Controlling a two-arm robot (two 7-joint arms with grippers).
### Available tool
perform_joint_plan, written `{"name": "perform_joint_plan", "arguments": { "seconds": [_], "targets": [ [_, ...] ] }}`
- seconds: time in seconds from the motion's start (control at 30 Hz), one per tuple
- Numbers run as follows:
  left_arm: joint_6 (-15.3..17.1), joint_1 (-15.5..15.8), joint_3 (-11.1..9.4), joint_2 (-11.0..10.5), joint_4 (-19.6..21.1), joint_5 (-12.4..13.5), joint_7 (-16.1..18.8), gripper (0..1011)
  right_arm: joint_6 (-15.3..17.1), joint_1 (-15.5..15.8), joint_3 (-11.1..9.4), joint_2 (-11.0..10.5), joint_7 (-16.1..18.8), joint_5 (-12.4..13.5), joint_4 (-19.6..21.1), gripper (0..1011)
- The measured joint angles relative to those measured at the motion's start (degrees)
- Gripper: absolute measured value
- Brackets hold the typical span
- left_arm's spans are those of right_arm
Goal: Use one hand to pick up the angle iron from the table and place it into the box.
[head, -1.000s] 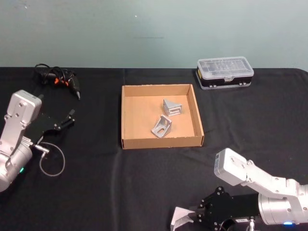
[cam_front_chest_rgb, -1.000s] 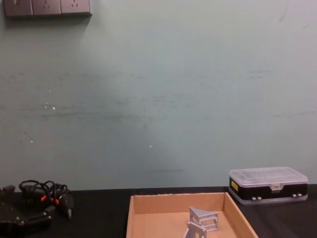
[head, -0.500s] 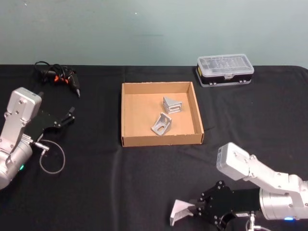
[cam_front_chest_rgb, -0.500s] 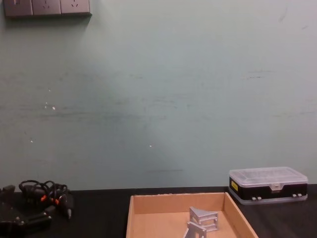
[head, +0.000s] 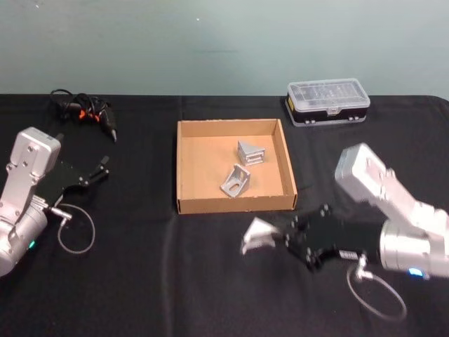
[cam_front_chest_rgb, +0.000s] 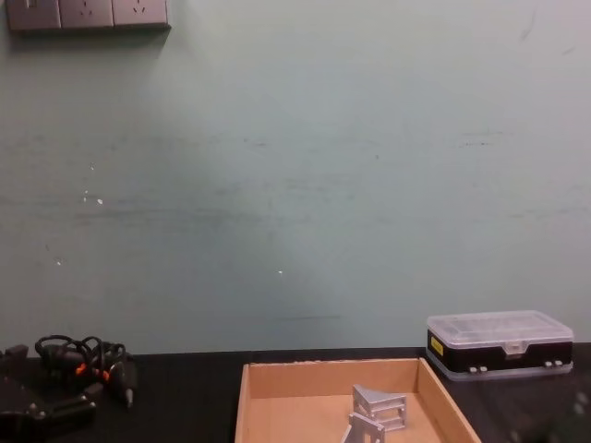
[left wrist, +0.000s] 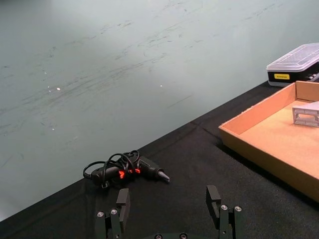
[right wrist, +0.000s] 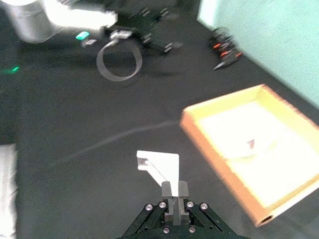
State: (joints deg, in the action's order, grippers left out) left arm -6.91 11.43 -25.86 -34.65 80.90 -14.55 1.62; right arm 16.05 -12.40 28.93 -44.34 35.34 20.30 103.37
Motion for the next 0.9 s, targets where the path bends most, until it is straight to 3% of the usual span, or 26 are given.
{"name": "perform_joint_plan", "arguments": {
  "seconds": [0.2,0.3,0.43,0.53,0.57,0.67,0.9],
  "targets": [
    [0.0,0.0,0.0,0.0,0.0,0.0,0.0,1005,-0.2,-4.7,0.3,5.4,-1.9,0.1,-5.7,62],
    [0.0,0.0,0.0,0.0,0.0,0.0,0.0,1005,-0.5,-7.8,1.0,9.2,-4.2,-1.2,-10.2,62],
    [0.0,0.0,0.0,0.0,0.0,0.0,0.0,1005,-0.6,-10.4,2.0,12.3,-5.5,-2.9,-14.3,62],
    [0.0,0.0,0.0,0.0,0.0,0.0,0.0,1005,-0.6,-13.5,2.7,16.1,-6.8,-4.5,-19.9,62],
    [0.0,0.0,0.0,0.0,0.0,0.0,0.0,1004,-0.6,-13.5,2.7,16.1,-6.8,-4.5,-19.9,62],
    [0.0,0.0,0.0,0.0,0.0,0.0,0.0,1005,-1.3,-15.9,3.0,19.5,-8.2,-6.0,-24.9,62],
    [0.0,0.0,0.0,0.0,0.0,0.0,0.0,1005,-3.6,-18.3,2.8,24.2,-11.2,-8.2,-31.5,62]
  ]
}}
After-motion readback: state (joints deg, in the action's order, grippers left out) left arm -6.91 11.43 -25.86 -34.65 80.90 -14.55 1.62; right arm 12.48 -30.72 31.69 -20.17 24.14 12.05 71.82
